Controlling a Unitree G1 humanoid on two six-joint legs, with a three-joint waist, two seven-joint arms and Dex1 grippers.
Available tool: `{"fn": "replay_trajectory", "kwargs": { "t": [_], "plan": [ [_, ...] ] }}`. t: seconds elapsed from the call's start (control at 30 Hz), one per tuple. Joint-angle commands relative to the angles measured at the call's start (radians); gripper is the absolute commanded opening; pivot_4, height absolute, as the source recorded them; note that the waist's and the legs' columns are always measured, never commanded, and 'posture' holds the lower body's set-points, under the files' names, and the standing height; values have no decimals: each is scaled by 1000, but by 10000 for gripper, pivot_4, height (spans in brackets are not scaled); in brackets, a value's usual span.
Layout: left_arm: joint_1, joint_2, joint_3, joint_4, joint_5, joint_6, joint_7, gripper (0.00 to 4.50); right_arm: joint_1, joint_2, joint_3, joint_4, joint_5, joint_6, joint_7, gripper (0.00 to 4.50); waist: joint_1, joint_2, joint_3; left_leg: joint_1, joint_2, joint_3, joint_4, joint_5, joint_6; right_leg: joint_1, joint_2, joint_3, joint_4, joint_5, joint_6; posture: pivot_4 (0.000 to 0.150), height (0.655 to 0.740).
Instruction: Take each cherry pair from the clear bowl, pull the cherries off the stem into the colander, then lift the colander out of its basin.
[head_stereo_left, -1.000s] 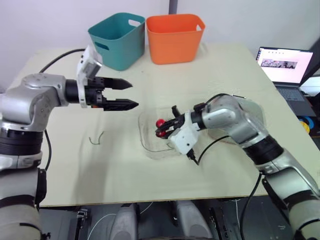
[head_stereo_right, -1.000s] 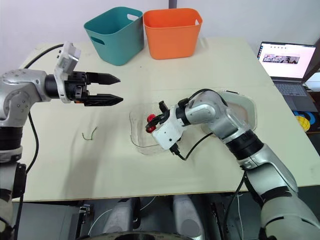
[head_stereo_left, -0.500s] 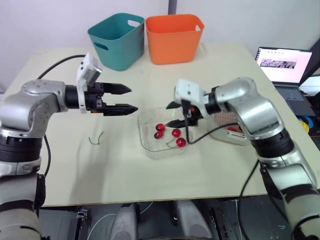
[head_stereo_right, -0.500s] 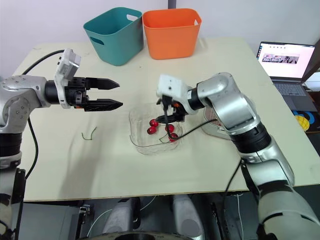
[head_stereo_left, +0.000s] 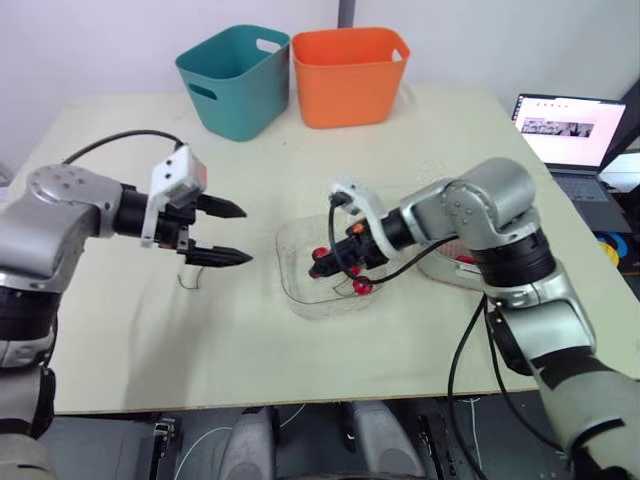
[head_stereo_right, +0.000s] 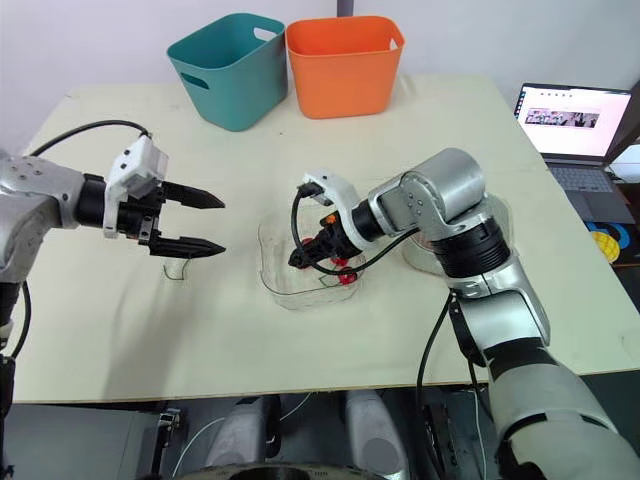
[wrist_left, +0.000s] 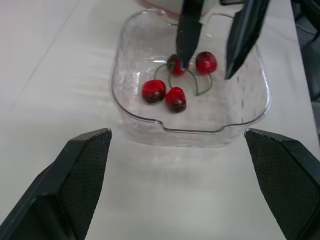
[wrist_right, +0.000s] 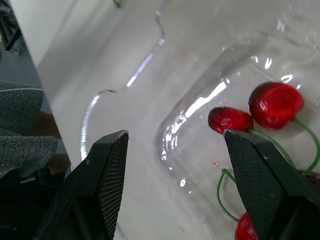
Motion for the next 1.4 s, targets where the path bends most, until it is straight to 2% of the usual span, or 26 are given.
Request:
{"fn": "replay_trajectory", "kwargs": {
  "t": [0.03, 0.2, 0.53, 0.93, 1.4],
  "plan": [
    [-2, 12, 31, -42, -8, -4, 3, 45000, -13, 18, -14, 44, 107, 7, -143, 33050, 0, 0, 0, 0, 0, 0, 0, 0, 0, 0, 0, 0, 0, 0, 0, 1500, 7400],
    [8, 12, 40, -78, -21, 11, 15, 45000, -17, 28, -13, 97, 232, 7, -313, 33050, -1, 0, 0, 0, 0, 0, 0, 0, 0, 0, 0, 0, 0, 0, 0, 1500, 7400],
    [22, 4, 42, -80, -22, 4, 38, 45000, 6, 107, -62, 150, 355, 7, -579, 33050, -1, 0, 0, 0, 0, 0, -1, 0, 0, 0, 0, 0, -1, 0, 0, 1500, 7400],
    [33, 6, 39, -79, -19, -10, 48, 45000, 41, 197, -178, 177, 351, 7, -793, 33050, -3, 0, 0, 0, 0, 0, -2, 0, 0, 0, 1, 0, -1, 0, 0, 1500, 7400],
    [26, -5, 24, -61, -2, -31, 47, 45000, 72, 262, -244, 170, 331, 7, -903, 33050, -3, 0, 0, 0, 0, 0, -2, 0, 0, 0, 1, 0, -2, 0, 0, 1500, 7400]
  ]
}}
